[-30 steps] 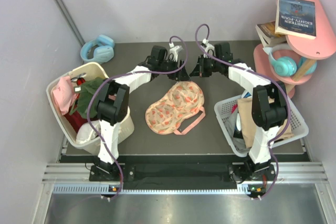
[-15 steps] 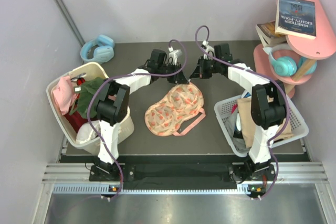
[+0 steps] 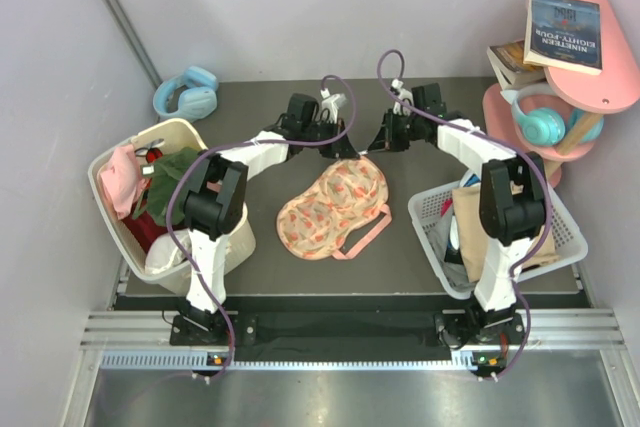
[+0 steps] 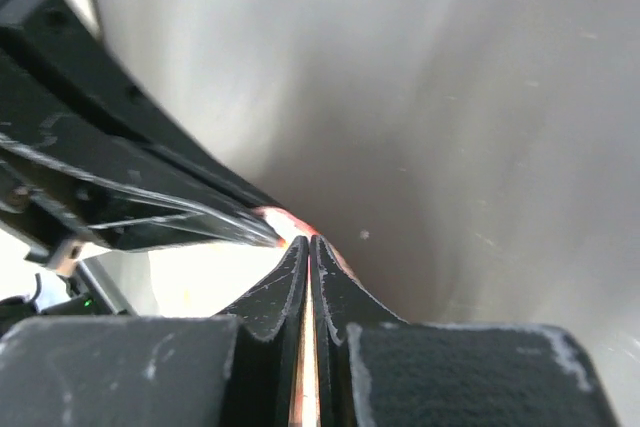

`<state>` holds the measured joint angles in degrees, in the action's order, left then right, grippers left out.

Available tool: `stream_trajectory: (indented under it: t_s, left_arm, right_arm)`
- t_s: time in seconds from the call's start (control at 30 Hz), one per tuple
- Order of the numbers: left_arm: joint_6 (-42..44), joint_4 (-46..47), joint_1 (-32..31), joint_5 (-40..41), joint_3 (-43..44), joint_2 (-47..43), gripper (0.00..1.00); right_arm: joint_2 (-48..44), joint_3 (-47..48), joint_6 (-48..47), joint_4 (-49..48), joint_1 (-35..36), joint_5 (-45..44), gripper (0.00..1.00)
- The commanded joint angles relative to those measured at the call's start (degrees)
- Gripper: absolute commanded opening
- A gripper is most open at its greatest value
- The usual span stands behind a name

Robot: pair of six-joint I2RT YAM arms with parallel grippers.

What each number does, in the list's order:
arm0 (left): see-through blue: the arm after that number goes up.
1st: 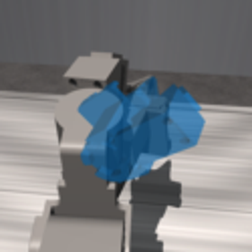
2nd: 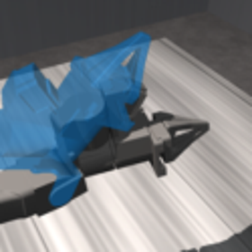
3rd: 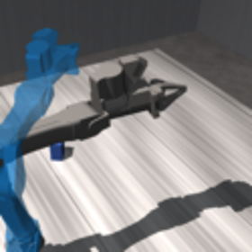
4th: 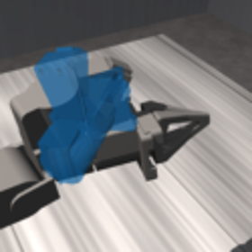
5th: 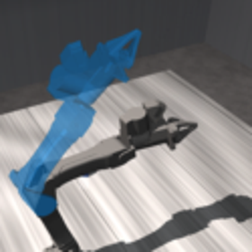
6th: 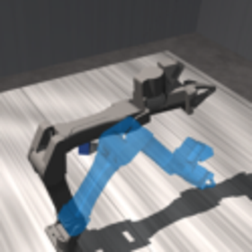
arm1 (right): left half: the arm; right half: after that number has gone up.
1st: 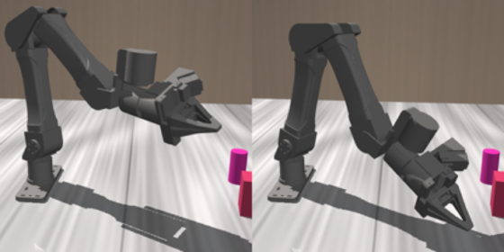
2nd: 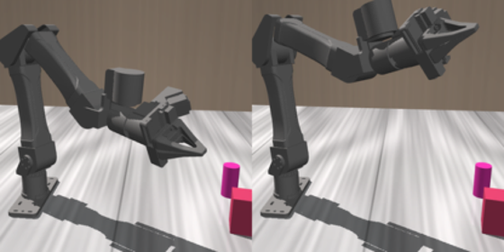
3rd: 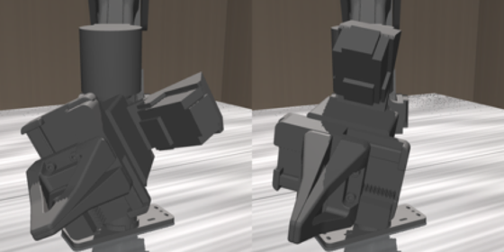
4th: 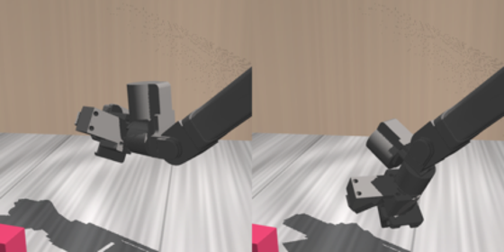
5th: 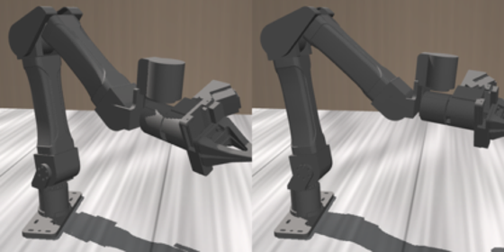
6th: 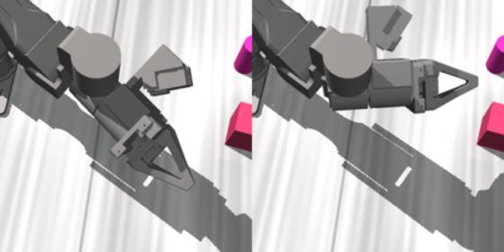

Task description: Unzip the laundry bag and remove the bra

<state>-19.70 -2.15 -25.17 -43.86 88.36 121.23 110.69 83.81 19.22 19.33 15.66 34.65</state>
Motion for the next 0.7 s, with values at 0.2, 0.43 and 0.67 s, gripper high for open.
stream_trajectory:
  t_s: [0.2,0.43,0.67]
  left_arm:
    - [-4.11,6.81,1.26,0.18,0.32,-3.81,0.0]
    - [-2.98,8.66,1.17,-3.69,-0.9,-5.65,0.0]
    - [-1.92,8.65,1.17,-4.66,-2.57,-7.06,0.0]
  right_arm:
    - [-0.48,1.62,-1.38,0.62,-4.67,-2.4,0.0]
    - [0.13,-1.1,5.9,-10.44,-4.59,12.54,0.09]
    - [1.89,-4.09,13.46,-18.01,-4.32,15.53,0.37]
